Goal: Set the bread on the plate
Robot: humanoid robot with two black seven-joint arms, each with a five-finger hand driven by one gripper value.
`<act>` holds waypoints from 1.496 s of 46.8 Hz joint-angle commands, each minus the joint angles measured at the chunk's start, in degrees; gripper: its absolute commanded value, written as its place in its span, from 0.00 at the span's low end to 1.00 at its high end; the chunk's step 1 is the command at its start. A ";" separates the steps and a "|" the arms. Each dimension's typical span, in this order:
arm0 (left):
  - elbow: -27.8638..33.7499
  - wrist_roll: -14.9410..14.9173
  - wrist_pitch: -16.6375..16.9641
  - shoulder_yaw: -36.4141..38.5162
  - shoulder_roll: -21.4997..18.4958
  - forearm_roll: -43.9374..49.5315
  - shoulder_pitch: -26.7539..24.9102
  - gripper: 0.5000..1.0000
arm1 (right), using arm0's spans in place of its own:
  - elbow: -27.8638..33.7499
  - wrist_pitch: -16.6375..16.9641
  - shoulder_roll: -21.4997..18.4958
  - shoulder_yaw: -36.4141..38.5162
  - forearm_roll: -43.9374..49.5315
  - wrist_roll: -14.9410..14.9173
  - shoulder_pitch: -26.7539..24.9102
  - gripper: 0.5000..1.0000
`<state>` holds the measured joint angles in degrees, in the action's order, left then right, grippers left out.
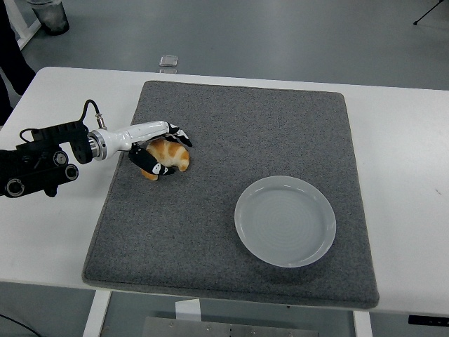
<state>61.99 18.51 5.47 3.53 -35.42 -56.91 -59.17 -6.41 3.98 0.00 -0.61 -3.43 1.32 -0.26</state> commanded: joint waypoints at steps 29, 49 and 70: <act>0.32 -0.05 -0.20 -1.85 -0.87 0.13 -1.22 0.00 | 0.00 0.06 0.00 0.00 0.00 0.00 0.00 0.90; -0.47 -0.14 -6.70 -4.58 -11.86 -0.13 -15.27 0.00 | 0.00 -0.02 0.00 0.00 0.00 0.00 0.00 0.90; -2.14 -0.84 -9.95 -3.44 3.33 -1.36 -31.45 0.00 | 0.00 -0.02 0.00 0.00 0.00 0.00 0.00 0.90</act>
<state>60.18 17.81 -4.56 -0.40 -35.63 -58.04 -90.09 -6.42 4.00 0.00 -0.61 -3.43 1.32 -0.24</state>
